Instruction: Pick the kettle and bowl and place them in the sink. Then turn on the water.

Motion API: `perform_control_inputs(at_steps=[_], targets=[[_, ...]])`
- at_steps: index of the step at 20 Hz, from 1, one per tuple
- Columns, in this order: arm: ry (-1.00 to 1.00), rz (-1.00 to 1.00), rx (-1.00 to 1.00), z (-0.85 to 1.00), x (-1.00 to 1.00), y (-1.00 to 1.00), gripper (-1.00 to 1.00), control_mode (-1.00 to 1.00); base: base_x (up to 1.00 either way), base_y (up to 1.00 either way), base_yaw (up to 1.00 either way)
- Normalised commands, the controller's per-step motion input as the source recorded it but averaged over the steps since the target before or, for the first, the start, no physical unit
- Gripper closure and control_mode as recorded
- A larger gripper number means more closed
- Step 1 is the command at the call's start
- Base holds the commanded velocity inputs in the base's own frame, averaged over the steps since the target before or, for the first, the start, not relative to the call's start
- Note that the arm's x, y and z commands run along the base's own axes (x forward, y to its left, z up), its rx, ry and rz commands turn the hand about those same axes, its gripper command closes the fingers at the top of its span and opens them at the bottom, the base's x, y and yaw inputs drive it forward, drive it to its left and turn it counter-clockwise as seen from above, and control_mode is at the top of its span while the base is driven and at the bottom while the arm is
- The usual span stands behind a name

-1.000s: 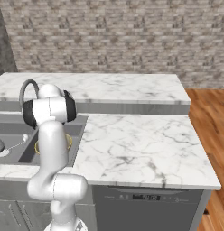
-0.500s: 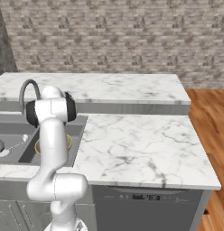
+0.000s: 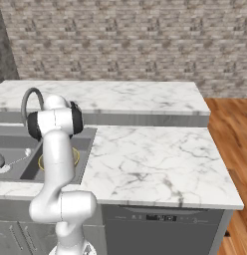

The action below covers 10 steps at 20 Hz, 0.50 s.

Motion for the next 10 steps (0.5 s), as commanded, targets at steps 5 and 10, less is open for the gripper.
perform_control_inputs(at_steps=[5,10], targets=[[0.00,-0.08,0.00,0.00,0.30,0.16,-1.00,-1.00,0.00,0.00,0.00],[-0.03,-0.09,0.00,0.01,0.24,0.24,-1.00,-1.00,0.00,0.00,0.00]])
